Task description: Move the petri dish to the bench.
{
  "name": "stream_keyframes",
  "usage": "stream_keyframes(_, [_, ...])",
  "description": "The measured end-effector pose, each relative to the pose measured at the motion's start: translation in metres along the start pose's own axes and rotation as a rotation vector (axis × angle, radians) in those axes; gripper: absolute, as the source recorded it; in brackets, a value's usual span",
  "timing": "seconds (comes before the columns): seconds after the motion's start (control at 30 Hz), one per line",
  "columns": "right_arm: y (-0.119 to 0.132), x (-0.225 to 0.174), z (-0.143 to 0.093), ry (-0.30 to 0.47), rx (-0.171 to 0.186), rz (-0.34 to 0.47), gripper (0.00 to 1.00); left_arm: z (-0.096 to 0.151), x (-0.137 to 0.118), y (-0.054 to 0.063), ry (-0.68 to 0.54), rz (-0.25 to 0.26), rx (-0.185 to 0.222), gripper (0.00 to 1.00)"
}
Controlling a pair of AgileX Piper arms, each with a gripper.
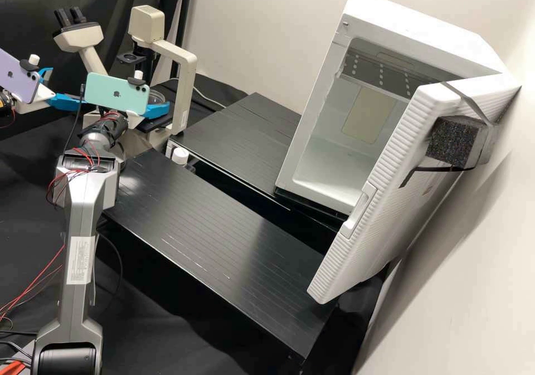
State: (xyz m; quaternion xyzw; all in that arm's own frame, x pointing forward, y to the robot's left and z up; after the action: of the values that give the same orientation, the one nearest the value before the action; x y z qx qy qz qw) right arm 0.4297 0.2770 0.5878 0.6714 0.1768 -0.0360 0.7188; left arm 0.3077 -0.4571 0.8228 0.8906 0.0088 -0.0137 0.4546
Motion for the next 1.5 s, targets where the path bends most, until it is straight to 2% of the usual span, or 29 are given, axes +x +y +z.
stream_keyframes(0.33, [0.000,0.000,0.000,-0.001,-0.004,0.000,0.00,0.000,0.000,0.000,0.000,0.000,0.000,1.00])
stream_keyframes(0.47, [-0.001,0.000,0.001,-0.009,0.011,-0.006,0.00,0.000,0.000,0.000,0.000,0.000,0.000,1.00])
stream_keyframes(0.97, [-0.001,0.000,0.003,-0.008,0.022,-0.012,0.00,0.000,0.000,0.000,0.000,0.000,0.000,1.00])
stream_keyframes(1.1, [-0.002,-0.003,0.008,0.003,0.017,-0.025,0.00,0.000,0.000,0.000,0.000,0.000,0.000,1.00])
stream_keyframes(1.3, [0.009,-0.021,0.008,0.045,0.012,-0.005,0.00,0.000,0.000,0.000,0.000,0.000,0.000,1.00])
stream_keyframes(1.5, [0.023,-0.052,0.011,0.068,-0.028,0.011,0.00,0.000,0.000,0.000,0.000,0.000,0.000,1.00])
